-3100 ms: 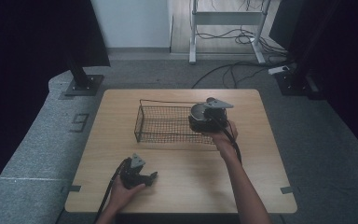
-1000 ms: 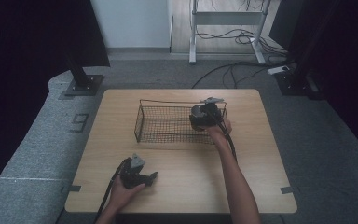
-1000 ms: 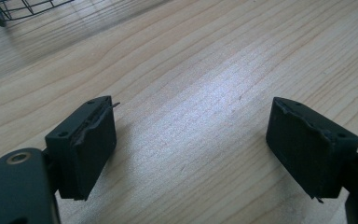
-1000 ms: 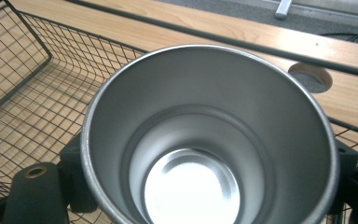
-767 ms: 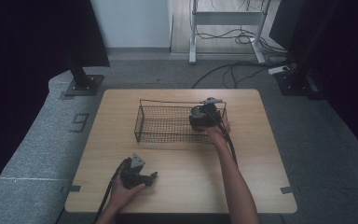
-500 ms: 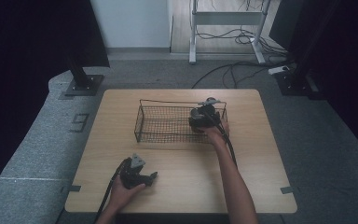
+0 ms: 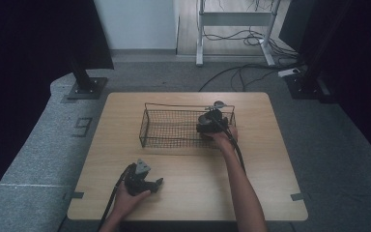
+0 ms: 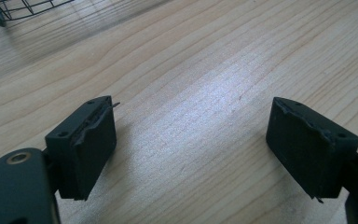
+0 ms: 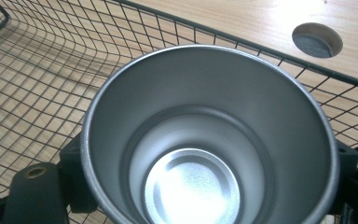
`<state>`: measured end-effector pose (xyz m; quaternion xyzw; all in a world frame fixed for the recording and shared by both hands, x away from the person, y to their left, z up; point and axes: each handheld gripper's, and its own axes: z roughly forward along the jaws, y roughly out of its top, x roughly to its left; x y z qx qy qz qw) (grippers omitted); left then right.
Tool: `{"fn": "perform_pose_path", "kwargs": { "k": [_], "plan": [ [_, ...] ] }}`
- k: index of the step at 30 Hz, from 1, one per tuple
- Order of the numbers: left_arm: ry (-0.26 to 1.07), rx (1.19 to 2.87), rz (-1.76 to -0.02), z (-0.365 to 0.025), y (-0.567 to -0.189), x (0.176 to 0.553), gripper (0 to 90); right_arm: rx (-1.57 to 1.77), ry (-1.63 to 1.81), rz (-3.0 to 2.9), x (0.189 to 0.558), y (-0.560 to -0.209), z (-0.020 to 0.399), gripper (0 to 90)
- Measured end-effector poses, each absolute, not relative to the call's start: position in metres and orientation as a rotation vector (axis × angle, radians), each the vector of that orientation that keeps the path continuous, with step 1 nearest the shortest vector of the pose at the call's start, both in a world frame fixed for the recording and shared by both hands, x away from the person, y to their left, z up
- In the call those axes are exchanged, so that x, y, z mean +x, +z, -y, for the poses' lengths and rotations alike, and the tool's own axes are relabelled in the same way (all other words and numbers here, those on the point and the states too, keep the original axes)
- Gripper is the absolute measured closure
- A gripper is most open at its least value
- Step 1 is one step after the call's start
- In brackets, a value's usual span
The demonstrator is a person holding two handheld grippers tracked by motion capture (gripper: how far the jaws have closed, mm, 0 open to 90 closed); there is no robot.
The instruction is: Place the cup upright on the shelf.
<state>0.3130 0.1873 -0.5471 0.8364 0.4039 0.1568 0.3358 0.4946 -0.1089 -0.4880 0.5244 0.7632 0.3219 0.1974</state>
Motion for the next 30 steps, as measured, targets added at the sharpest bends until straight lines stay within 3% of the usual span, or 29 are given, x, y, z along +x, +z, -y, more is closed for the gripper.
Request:
{"fn": "perform_pose_path", "kwargs": {
  "k": [20,30],
  "plan": [
    [0.409,2.181,-1.054,-0.1873,-0.5471,0.3131,16.0,1.477,0.796,-2.197,0.4966,-0.4922,0.1081,17.6],
    [0.409,2.181,-1.053,-0.1873,-0.5471,0.3131,16.0,1.487,0.774,-2.164,0.4928,-0.4863,0.1143,7.3]
  ]
}}
